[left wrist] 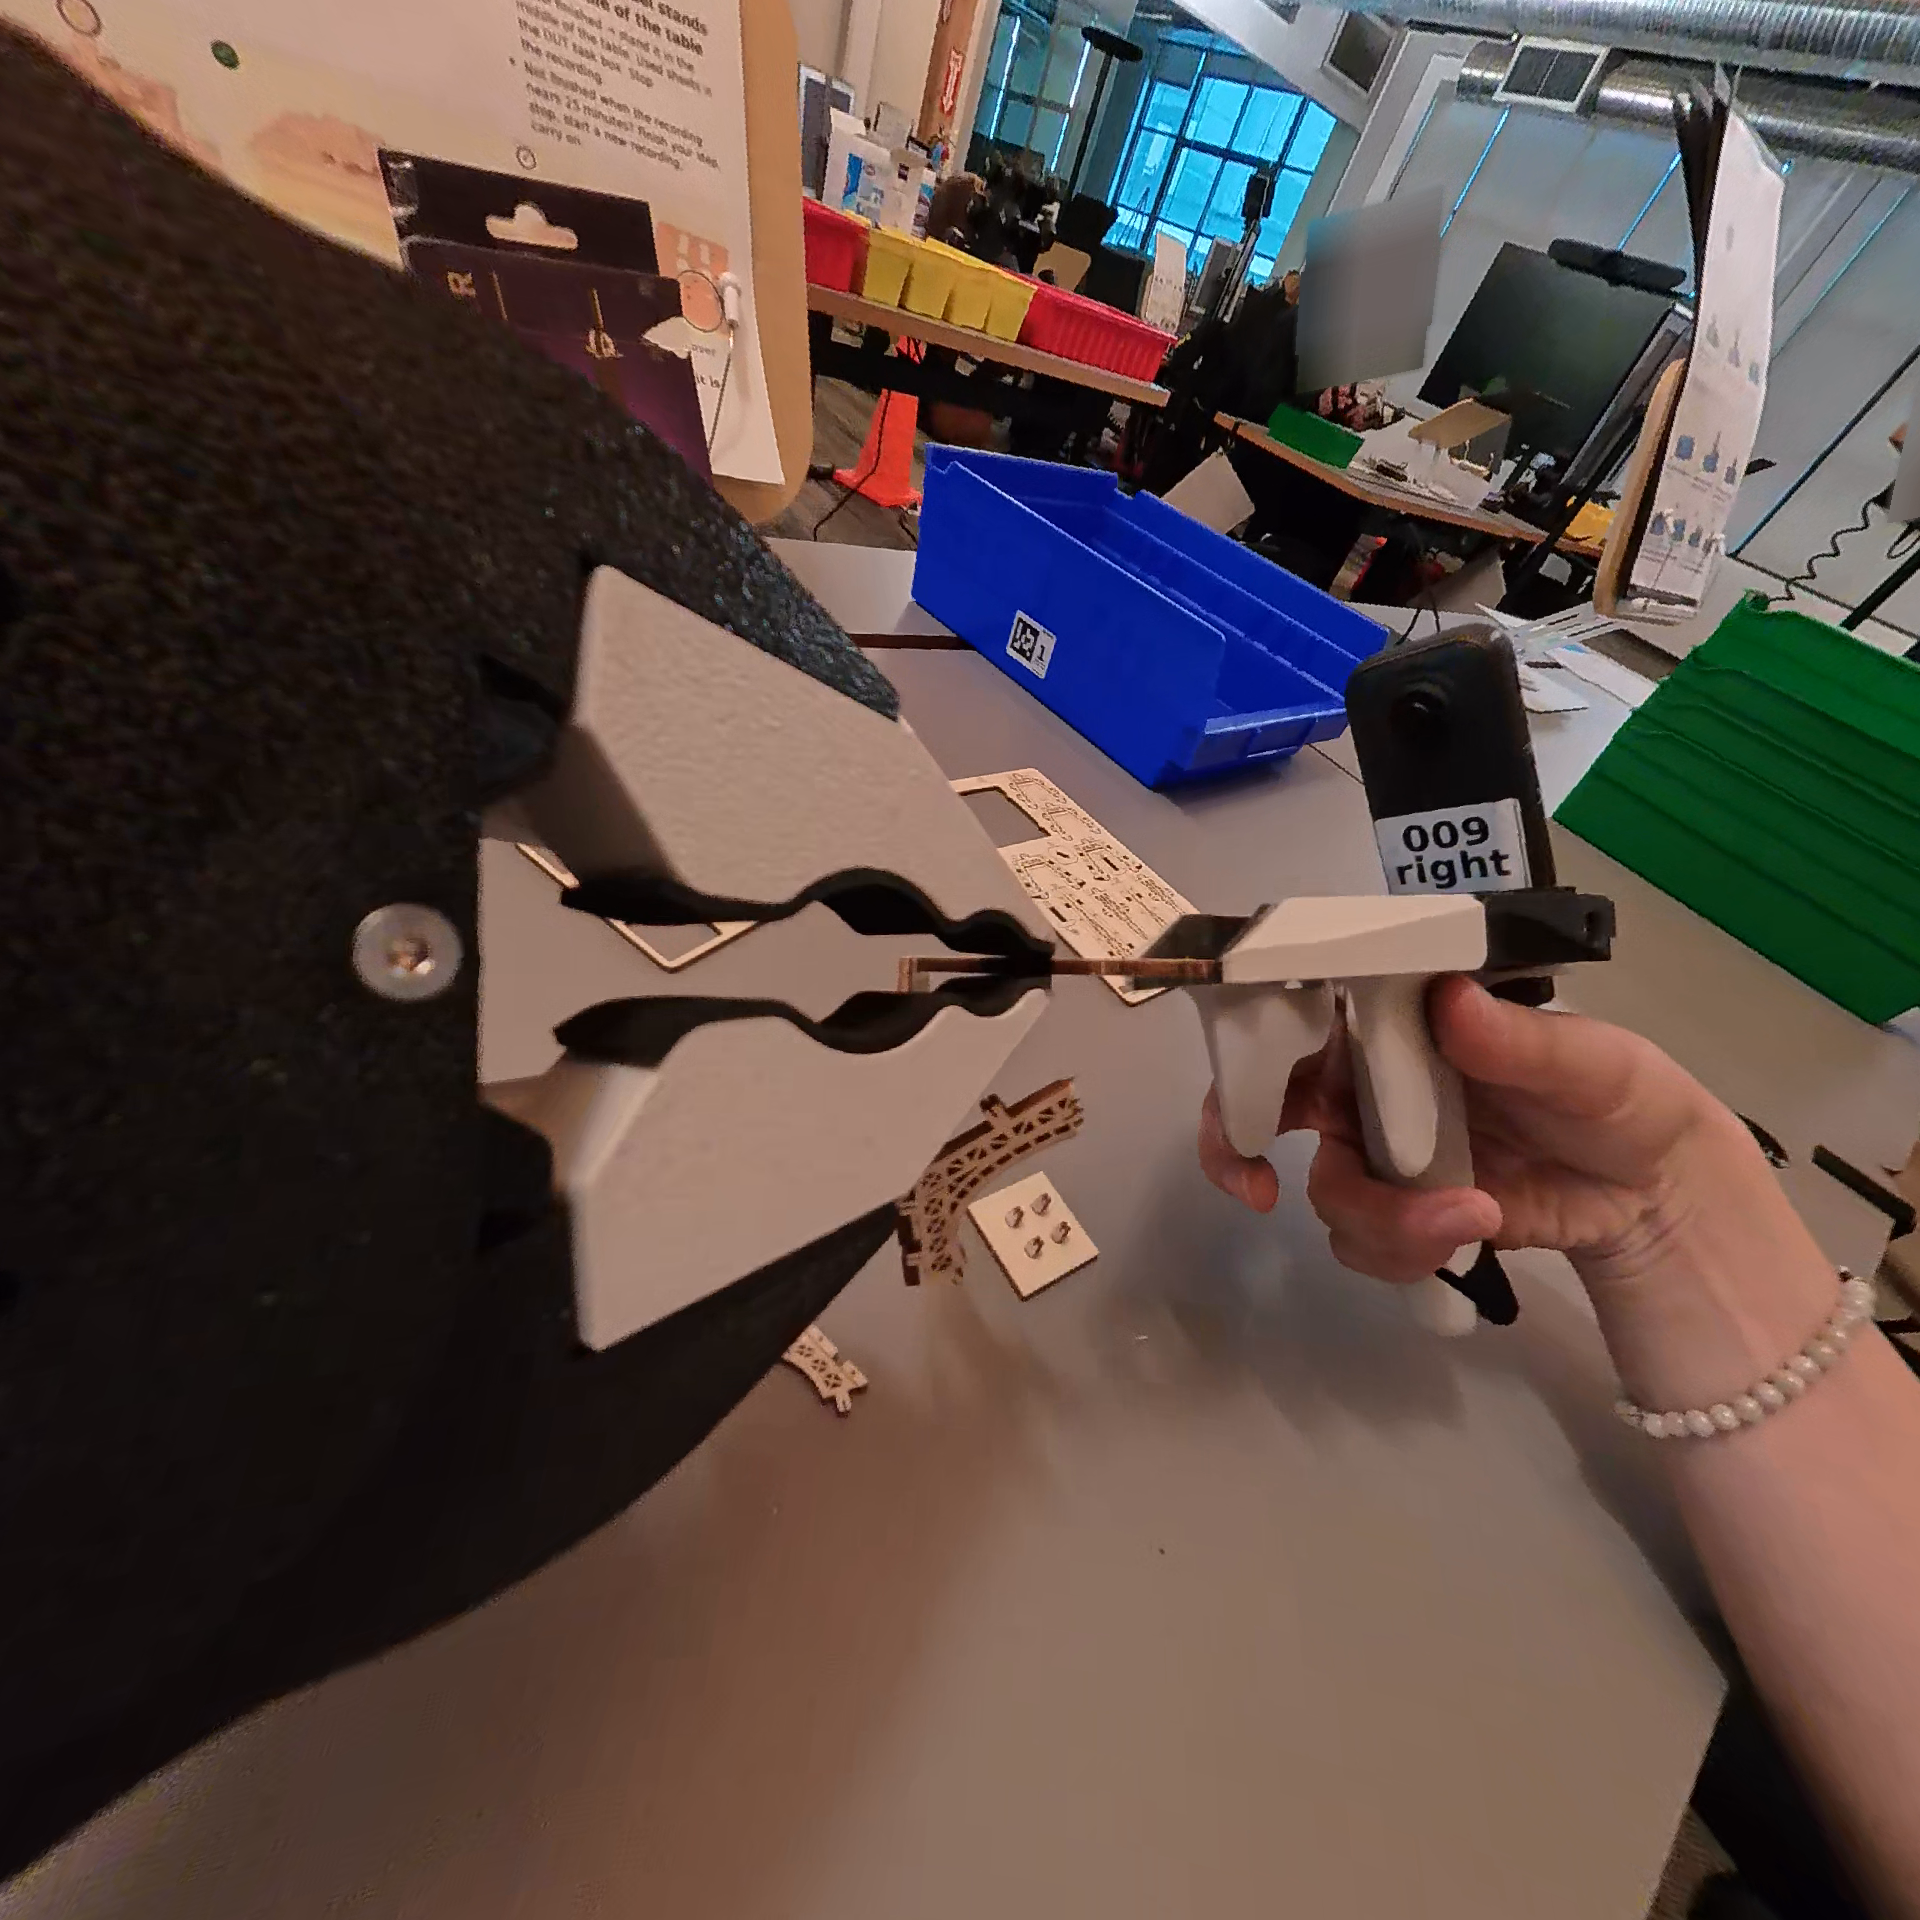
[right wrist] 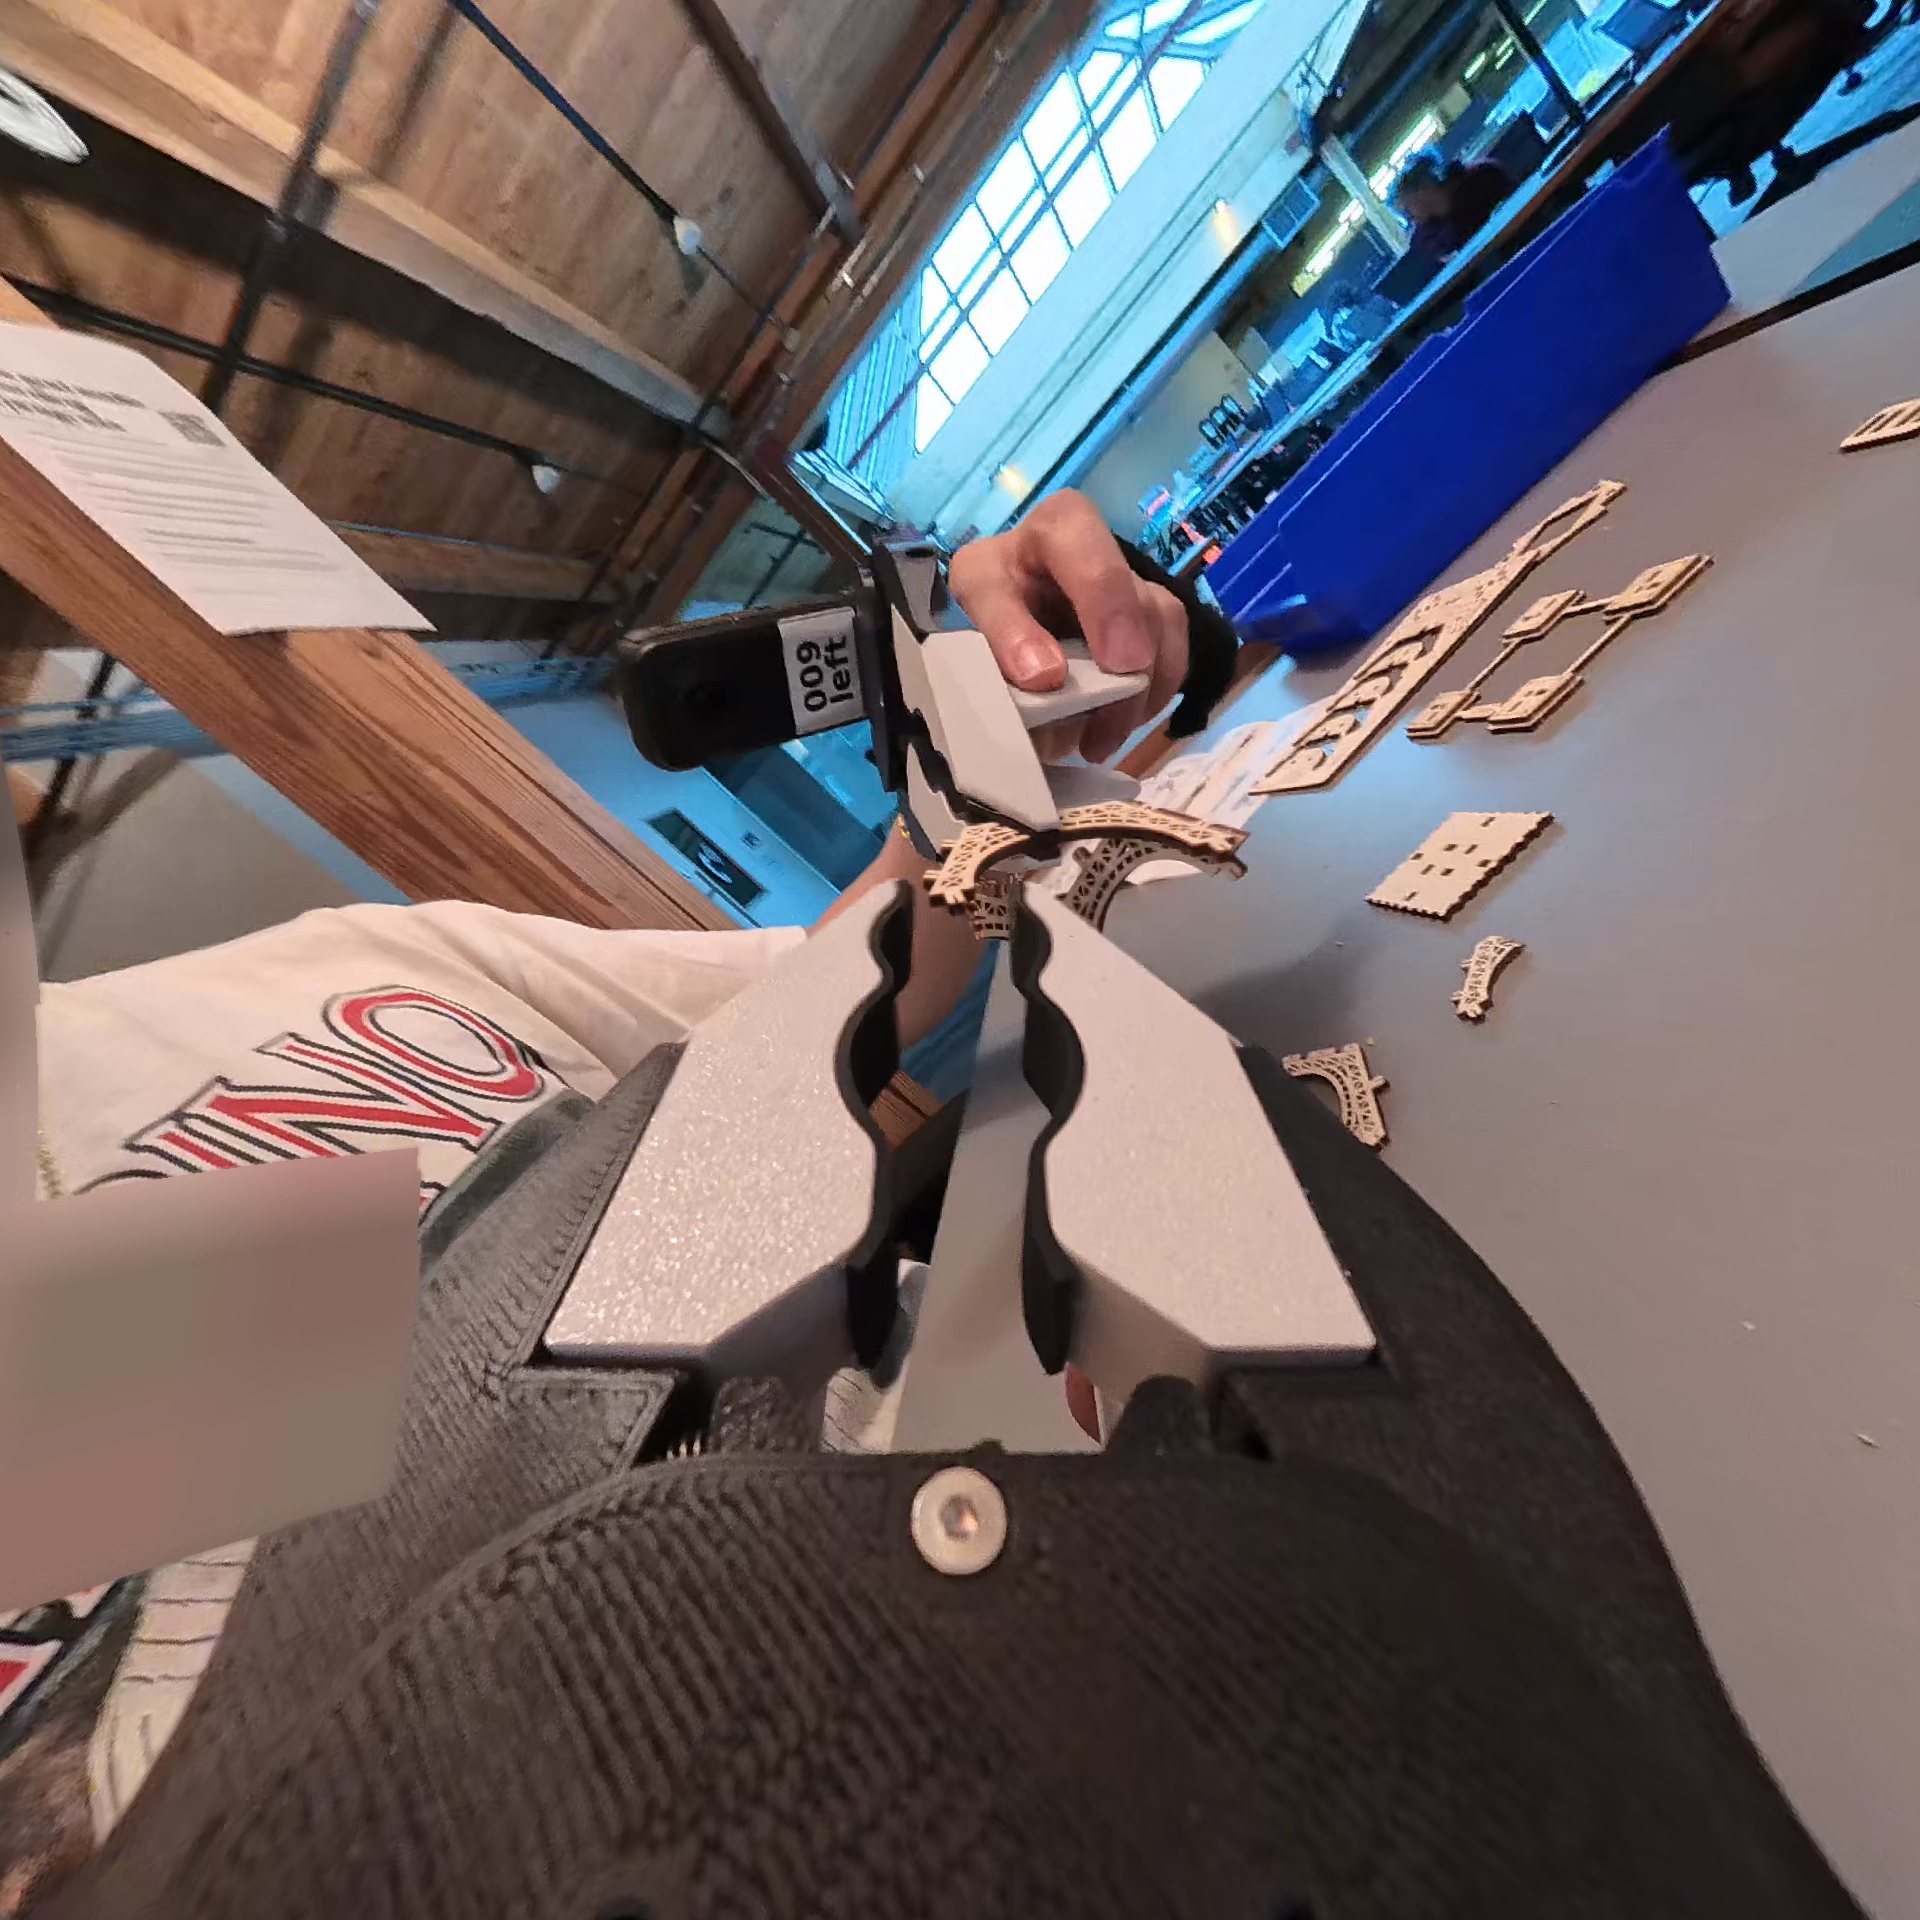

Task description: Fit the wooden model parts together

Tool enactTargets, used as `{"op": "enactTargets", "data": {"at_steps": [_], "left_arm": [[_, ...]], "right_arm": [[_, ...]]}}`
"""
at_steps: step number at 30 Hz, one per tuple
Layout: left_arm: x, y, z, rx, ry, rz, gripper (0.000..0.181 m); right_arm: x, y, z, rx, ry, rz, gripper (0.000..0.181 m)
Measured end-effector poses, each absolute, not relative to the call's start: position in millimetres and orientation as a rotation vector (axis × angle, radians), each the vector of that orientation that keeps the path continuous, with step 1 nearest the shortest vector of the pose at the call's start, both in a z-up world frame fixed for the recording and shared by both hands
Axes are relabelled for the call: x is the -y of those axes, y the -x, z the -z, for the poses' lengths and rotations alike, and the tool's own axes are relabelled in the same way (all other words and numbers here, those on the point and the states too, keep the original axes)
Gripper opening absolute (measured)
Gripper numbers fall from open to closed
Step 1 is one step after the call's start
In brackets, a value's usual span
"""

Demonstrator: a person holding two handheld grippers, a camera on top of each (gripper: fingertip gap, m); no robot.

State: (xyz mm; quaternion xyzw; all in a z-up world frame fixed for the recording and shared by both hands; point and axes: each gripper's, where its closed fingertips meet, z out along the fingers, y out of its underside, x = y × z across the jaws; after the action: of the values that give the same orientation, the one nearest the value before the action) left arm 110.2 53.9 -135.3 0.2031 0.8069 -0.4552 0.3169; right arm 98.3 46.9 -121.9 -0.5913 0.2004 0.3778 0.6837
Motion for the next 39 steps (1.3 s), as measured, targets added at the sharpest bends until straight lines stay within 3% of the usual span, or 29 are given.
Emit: {"op": "enactTargets", "data": {"at_steps": [2,6,10,16,21,26,29,31,35,39], "left_arm": [[-53.4,-111.2,137.0,-2.119,-0.538,1.177,0.0],[-55.3,-117.2,136.0,-2.113,-0.481,1.177,0.001],[-66.6,-128.9,134.3,-2.112,-0.298,1.155,0.042],[-91.3,-103.3,166.6,-2.363,0.018,1.339,0.04],[-115.4,-99.8,242.0,-2.685,0.211,0.973,0.031],[-104.9,-92.8,257.4,-2.781,0.288,0.998,0.031],[-104.3,-96.8,259.7,-2.776,0.31,0.962,0.029],[-104.2,-97.9,260.6,-2.777,0.331,0.947,0.011],[-106.8,-100.3,257.5,-2.735,0.364,0.97,0.007],[-88.7,-97.6,192.2,-2.473,0.556,1.693,0.007]], "right_arm": [[-47.6,-97.0,121.7,-0.442,1.331,-0.842,0.007],[-49.6,-101.7,122.0,-0.433,1.347,-0.784,0.006],[-45.5,-117.3,121.9,-0.454,1.326,-0.666,0.006],[-37.6,-149.9,139.6,-0.543,1.355,-0.432,0.006],[-42.8,-156.3,133.5,-0.478,1.3,-0.312,0.006],[-43.0,-155.5,121.6,-0.362,1.305,-0.069,0.006],[-42.5,-155.5,120.5,-0.319,1.32,0.073,0.006],[-43.7,-154.7,119.2,-0.315,1.326,0.112,0.006],[-41.1,-154.4,113.5,-0.319,1.283,0.097,0.006],[-32.0,-158.6,107.7,-0.346,1.224,0.083,0.006]]}}
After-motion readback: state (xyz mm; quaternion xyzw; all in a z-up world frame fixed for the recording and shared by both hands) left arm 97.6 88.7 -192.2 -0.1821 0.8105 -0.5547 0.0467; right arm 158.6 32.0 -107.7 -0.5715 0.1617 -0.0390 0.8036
